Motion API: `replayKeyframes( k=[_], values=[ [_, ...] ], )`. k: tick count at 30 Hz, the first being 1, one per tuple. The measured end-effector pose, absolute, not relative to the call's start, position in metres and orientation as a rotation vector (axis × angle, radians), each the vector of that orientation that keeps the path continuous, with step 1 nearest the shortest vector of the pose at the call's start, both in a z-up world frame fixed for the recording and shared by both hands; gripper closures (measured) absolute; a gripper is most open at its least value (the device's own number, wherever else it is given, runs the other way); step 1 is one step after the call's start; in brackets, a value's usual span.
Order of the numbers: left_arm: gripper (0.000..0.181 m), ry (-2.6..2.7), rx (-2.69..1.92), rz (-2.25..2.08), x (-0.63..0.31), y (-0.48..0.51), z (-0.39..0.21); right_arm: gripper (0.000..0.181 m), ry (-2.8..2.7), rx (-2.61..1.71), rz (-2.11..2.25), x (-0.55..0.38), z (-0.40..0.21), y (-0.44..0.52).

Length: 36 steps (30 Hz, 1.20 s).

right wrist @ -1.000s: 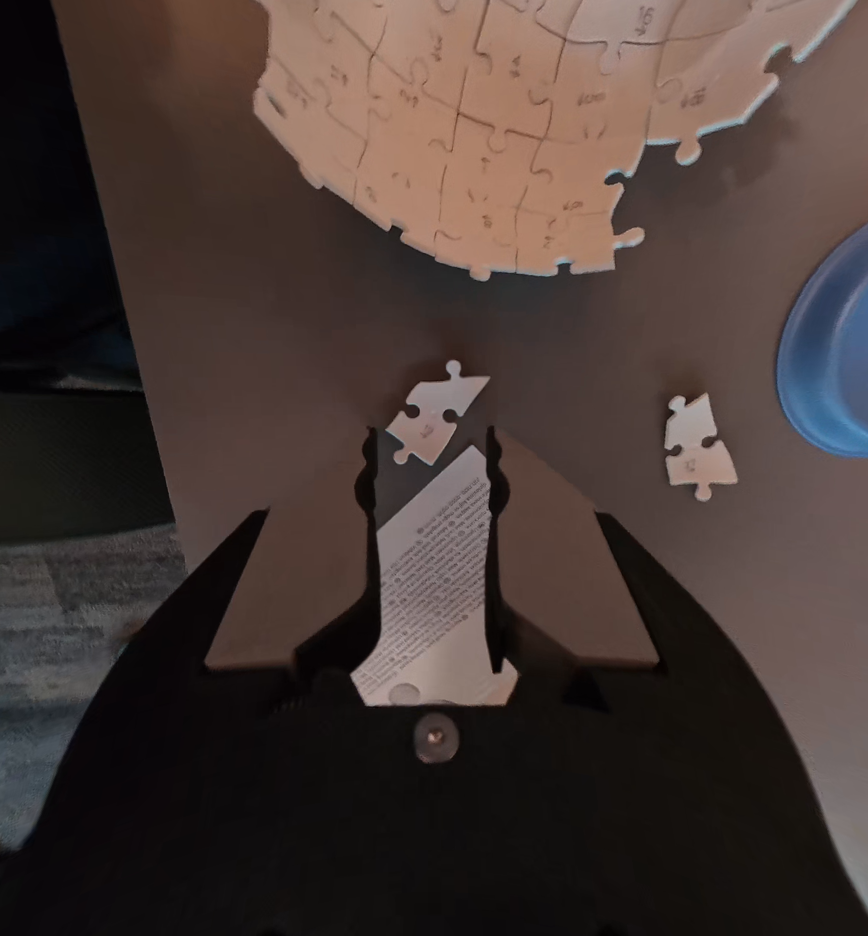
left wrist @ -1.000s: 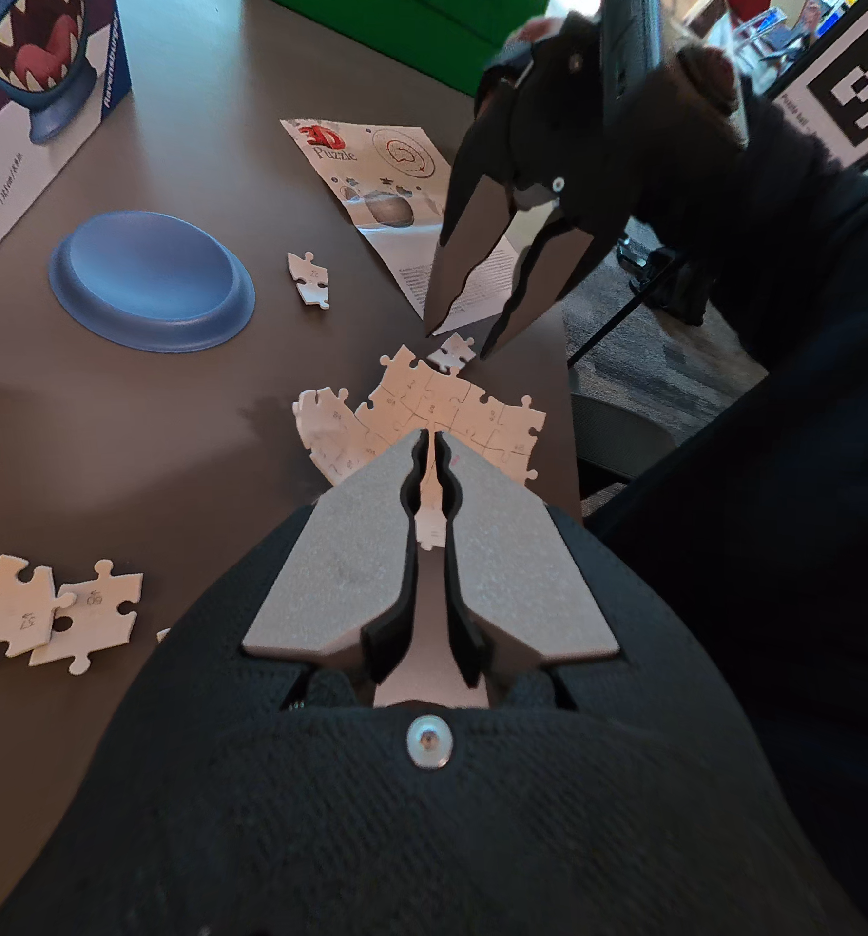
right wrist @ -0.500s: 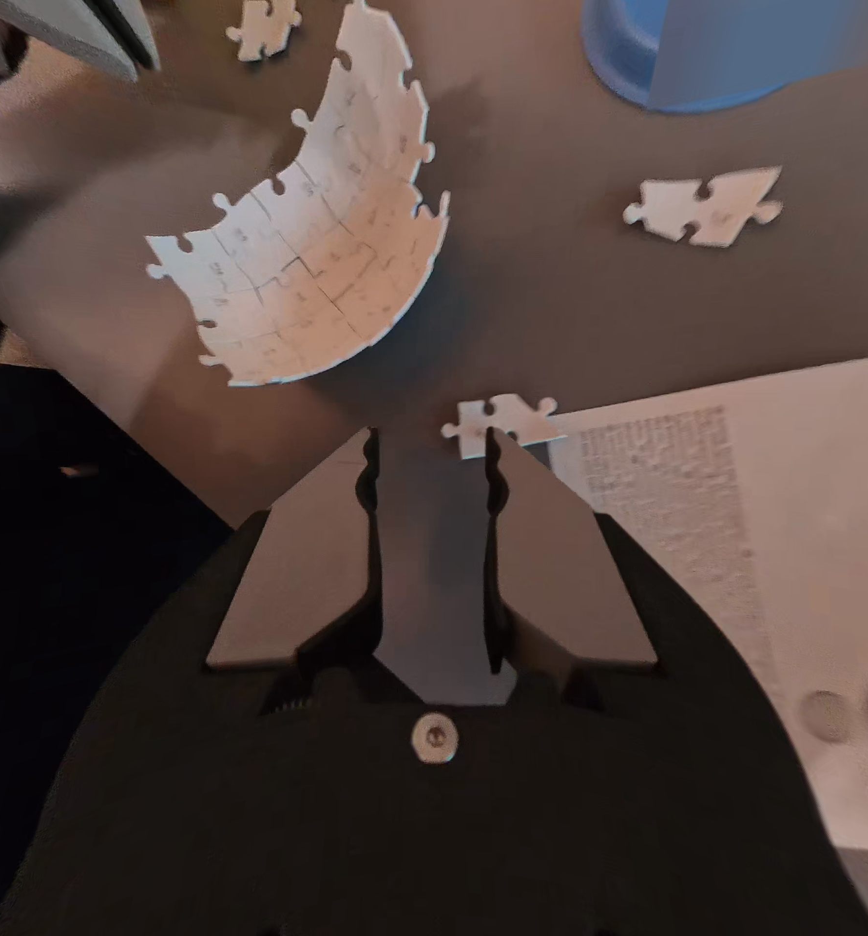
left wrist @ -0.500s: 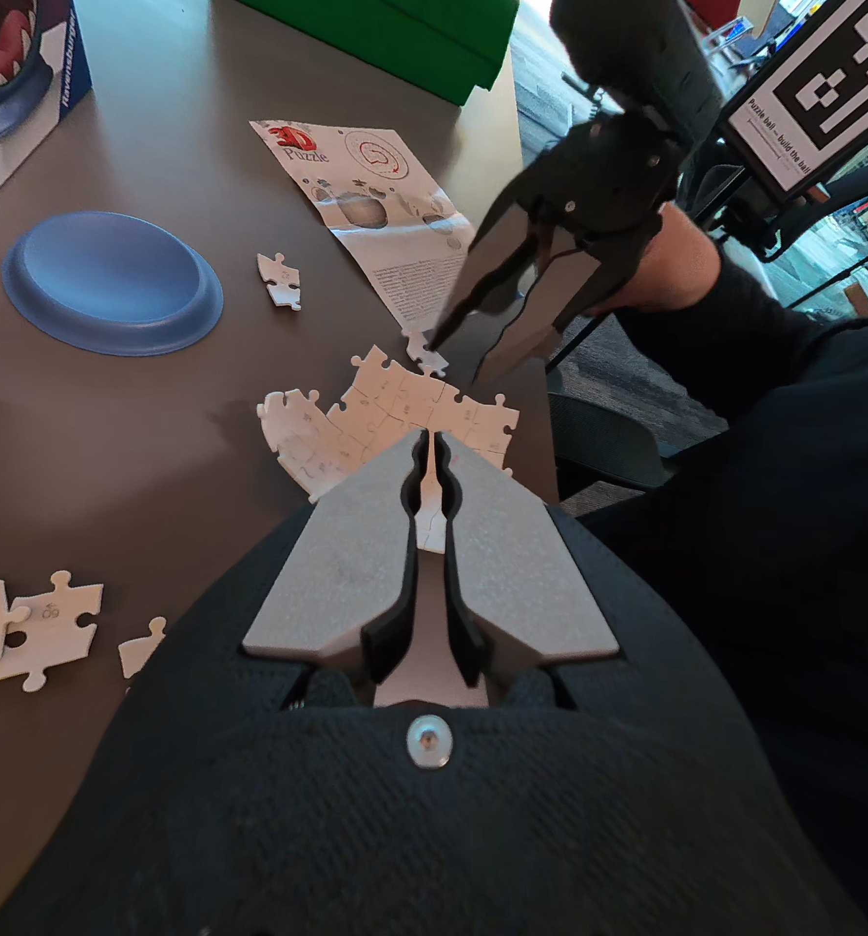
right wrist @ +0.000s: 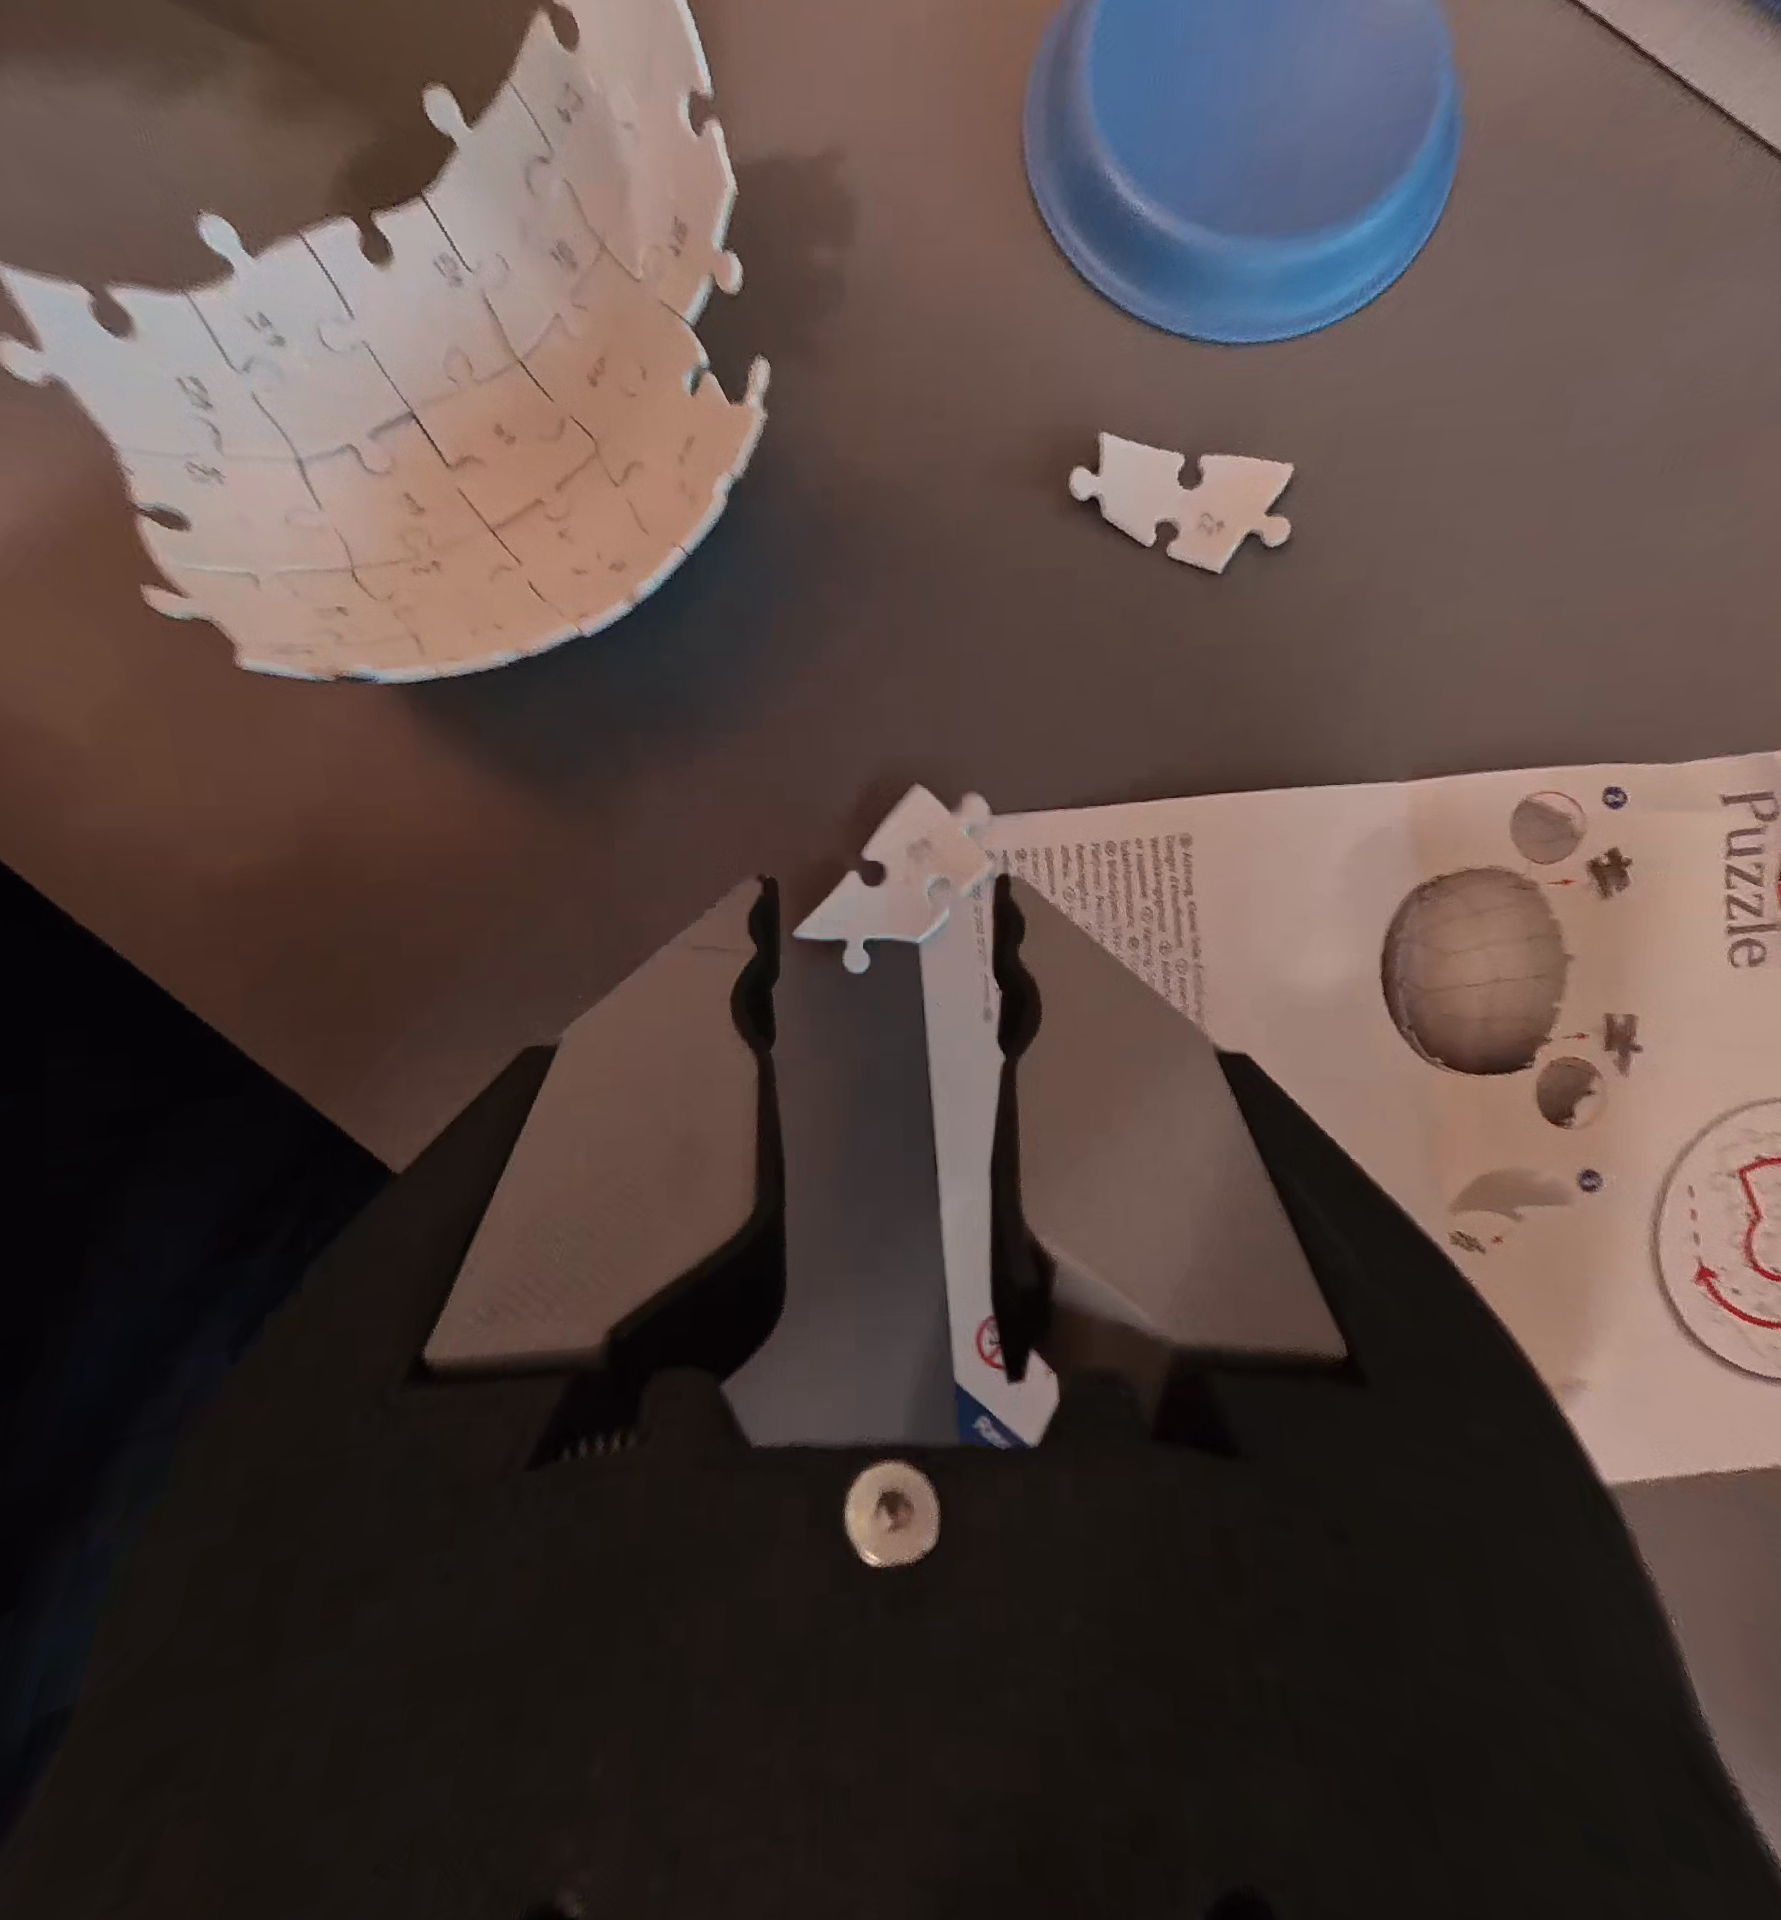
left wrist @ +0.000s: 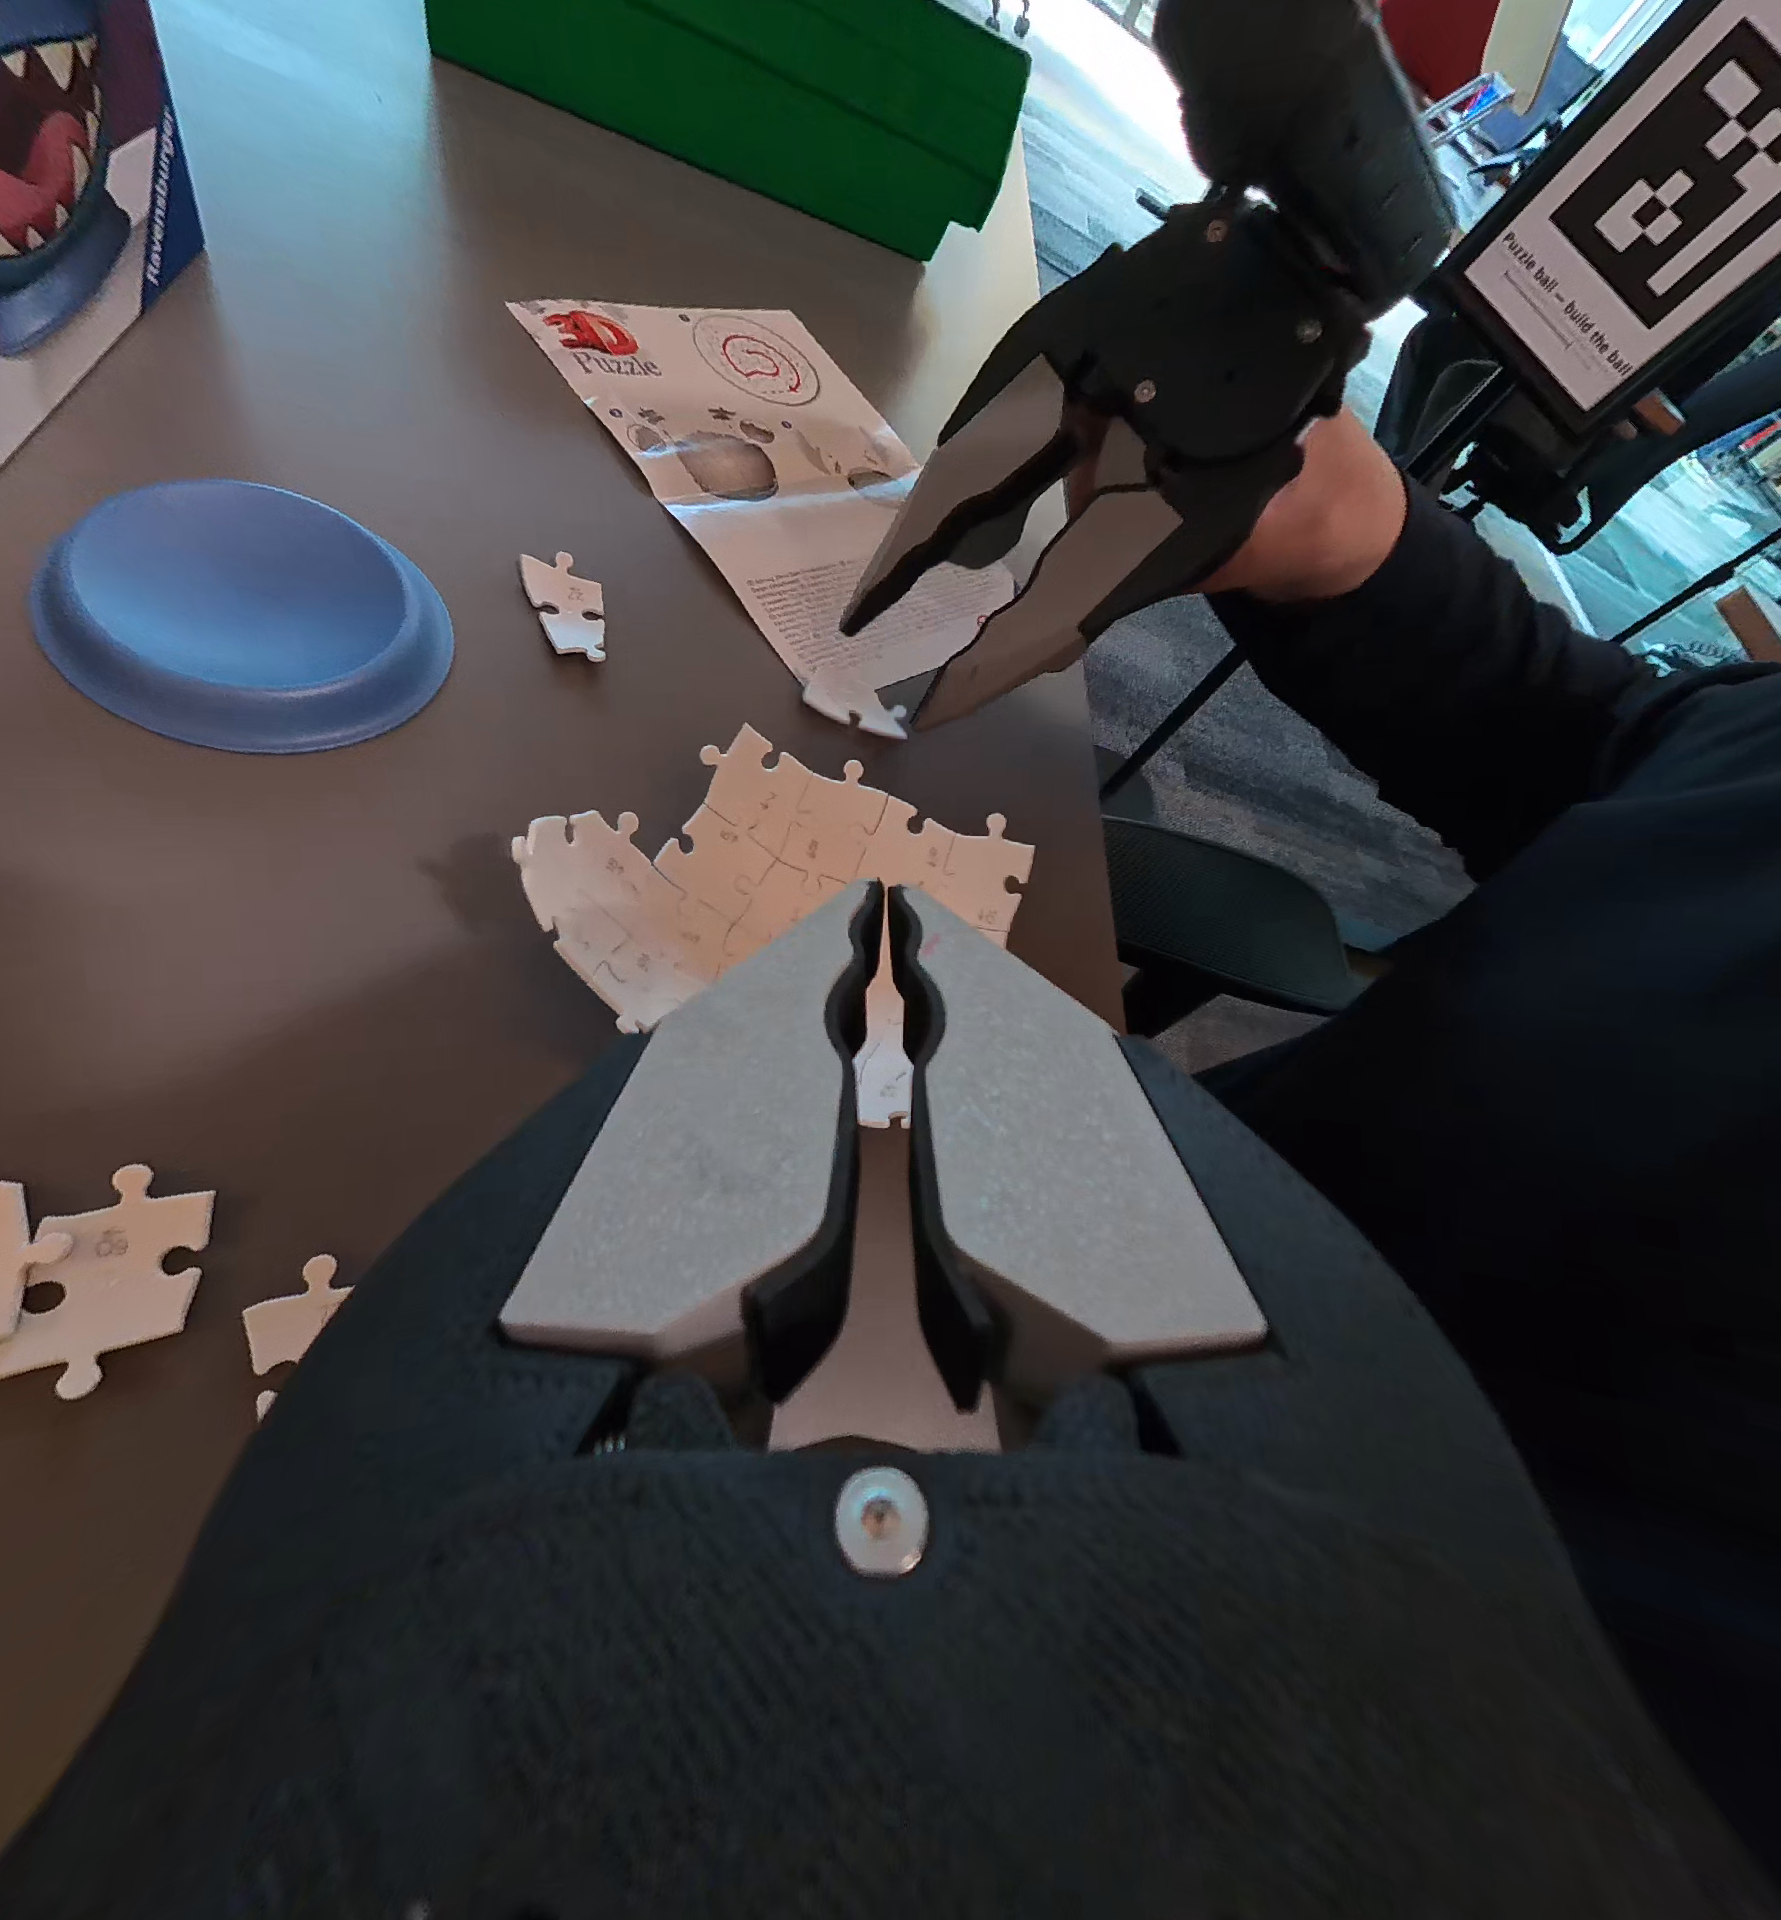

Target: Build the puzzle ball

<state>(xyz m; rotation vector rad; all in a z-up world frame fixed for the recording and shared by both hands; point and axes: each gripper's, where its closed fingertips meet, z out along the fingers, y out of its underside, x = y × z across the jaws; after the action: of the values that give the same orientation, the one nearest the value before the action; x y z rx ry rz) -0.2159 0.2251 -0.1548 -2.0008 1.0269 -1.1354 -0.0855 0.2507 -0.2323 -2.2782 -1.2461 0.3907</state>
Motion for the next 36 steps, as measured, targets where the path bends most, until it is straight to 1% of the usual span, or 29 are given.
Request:
replayKeyframes(
  k=[5,7,9,15,20,24,31,36],
  values=[
    [0.181,1.040,-2.009,-1.139,-0.214,0.224,-0.158,0.171,-1.314,-2.282,0.379,-0.082,-0.248,0.241],
    [0.181,1.042,-2.011,-1.138,-0.214,0.223,-0.159,0.171,-1.293,-2.286,0.387,-0.082,-0.248,0.239],
    [0.181,1.038,-2.010,-1.143,-0.214,0.224,-0.159,0.164,-1.285,-2.301,0.414,-0.084,-0.247,0.235],
    [0.181,1.032,-2.006,-1.140,-0.216,0.225,-0.157,0.156,-1.330,-2.348,0.535,-0.091,-0.244,0.211],
    [0.181,1.033,-2.008,-1.140,-0.216,0.224,-0.157,0.155,-1.301,-2.384,0.480,-0.078,-0.247,0.218],
    [0.181,1.034,-2.008,-1.138,-0.217,0.224,-0.157,0.161,-1.327,-2.397,0.594,-0.084,-0.246,0.205],
    [0.181,1.035,-2.008,-1.137,-0.216,0.224,-0.157,0.158,-1.330,-2.397,0.523,-0.076,-0.245,0.207],
    [0.181,1.035,-2.008,-1.143,-0.215,0.224,-0.157,0.155,-1.337,-2.283,0.493,-0.088,-0.235,0.223]
  ],
)
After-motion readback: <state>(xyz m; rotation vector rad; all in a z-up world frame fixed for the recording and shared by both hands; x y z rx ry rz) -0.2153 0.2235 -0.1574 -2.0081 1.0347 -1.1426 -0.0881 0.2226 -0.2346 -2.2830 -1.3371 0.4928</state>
